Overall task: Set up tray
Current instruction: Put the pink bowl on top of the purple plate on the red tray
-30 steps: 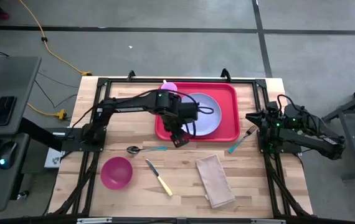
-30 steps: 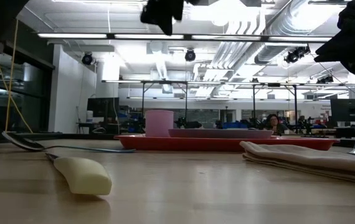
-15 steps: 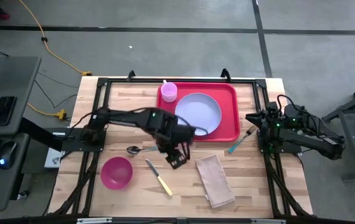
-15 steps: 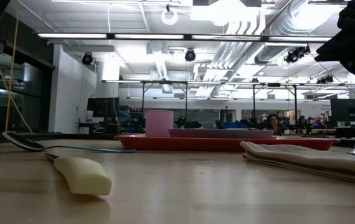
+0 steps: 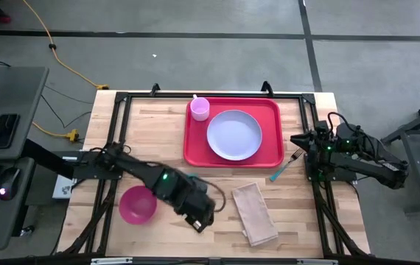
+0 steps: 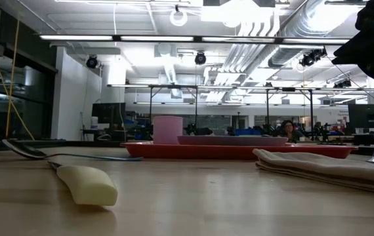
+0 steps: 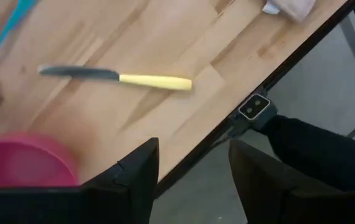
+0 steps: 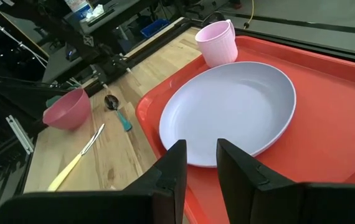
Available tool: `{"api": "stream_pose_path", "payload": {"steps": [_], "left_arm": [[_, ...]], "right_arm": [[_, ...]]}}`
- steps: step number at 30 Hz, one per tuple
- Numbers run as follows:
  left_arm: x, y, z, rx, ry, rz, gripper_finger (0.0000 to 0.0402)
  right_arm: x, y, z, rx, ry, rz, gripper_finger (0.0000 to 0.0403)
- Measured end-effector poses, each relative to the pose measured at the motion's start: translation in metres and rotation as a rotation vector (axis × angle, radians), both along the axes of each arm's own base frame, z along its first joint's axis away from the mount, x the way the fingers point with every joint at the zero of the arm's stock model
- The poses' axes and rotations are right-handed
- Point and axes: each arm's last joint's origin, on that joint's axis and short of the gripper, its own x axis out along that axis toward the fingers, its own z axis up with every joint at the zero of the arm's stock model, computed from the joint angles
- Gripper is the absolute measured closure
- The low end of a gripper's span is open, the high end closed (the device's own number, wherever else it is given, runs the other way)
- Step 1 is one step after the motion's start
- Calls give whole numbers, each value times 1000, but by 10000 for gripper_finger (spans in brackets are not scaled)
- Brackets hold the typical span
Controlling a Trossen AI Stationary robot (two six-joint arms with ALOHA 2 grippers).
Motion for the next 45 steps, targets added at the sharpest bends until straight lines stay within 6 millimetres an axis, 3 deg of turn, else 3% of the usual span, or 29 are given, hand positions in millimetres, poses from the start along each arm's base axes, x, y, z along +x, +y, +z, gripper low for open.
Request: {"api": "stream_pose_path", "payload": {"steps": [5, 11, 17, 27, 45], "left_arm": [[-12, -22, -2, -13, 21, 56, 179], [-17, -33, -13, -1, 71, 134, 179], [-22, -40, -36, 30, 170, 183, 179], [-29, -42, -84, 137, 334, 193, 179], [-60, -42, -103, 204, 442, 268, 179]], "right_arm": [[0, 0, 0, 1, 0, 2, 336], [0, 0, 0, 1, 0, 2, 336], [0, 0, 0, 1, 0, 3, 336], [0, 1, 0, 8, -2, 25, 336], [0, 1, 0, 10, -3, 46, 336]]}}
